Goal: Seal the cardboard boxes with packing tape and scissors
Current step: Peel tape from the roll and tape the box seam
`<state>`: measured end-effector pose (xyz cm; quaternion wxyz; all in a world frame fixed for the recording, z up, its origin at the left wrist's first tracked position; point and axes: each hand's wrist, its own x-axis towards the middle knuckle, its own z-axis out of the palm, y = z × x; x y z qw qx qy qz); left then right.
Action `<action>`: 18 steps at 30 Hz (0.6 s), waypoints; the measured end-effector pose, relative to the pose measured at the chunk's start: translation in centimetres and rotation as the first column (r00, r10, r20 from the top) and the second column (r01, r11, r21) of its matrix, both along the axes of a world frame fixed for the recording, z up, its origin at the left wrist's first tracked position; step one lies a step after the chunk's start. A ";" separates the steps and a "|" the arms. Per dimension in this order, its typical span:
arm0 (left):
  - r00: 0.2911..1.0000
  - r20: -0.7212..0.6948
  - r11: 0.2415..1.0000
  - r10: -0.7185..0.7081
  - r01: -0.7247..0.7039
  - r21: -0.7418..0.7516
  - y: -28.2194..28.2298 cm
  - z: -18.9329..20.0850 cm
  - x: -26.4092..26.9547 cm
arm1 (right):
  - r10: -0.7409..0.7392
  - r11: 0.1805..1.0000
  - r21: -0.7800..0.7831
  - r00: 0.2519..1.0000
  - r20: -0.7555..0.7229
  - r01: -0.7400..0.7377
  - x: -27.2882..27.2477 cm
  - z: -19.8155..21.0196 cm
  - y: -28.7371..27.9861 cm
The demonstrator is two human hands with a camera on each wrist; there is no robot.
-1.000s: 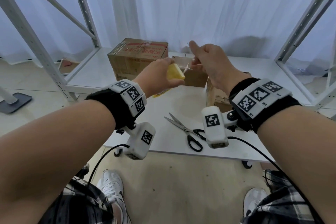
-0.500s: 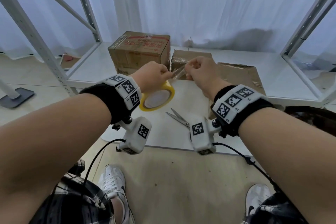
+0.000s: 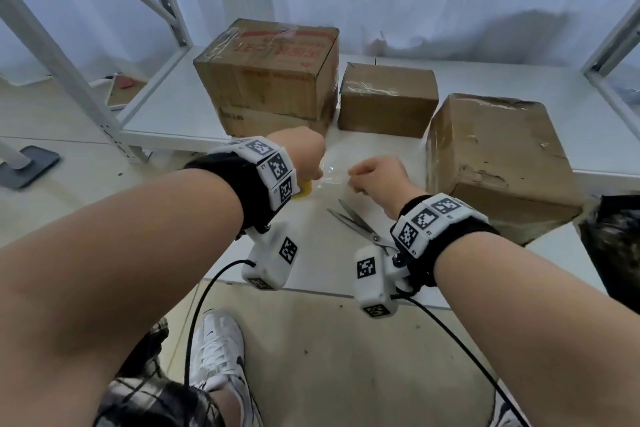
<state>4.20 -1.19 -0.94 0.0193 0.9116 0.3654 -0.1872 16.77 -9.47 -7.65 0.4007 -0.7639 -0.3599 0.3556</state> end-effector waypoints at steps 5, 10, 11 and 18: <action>0.994 -0.107 1.000 0.005 -0.003 0.018 1.0 -0.4 -1.9 | 0.099 0.995 -0.025 0.995 -0.018 -0.100 -2.6 -0.8 1.4; 0.986 -0.149 0.997 0.075 -0.074 0.014 1.0 -1.0 -5.4 | 0.215 0.974 -0.068 0.976 -0.022 -0.216 -5.5 -1.0 2.3; 0.987 -0.137 0.997 0.083 -0.081 0.015 0.9 -1.0 -5.8 | 0.260 0.963 -0.091 0.964 0.060 -0.255 -5.8 -1.0 2.5; 0.990 -0.115 0.997 0.080 -0.078 0.021 -0.4 -1.1 -6.4 | 0.463 0.871 -0.162 0.666 0.585 -0.463 -6.8 -1.2 1.8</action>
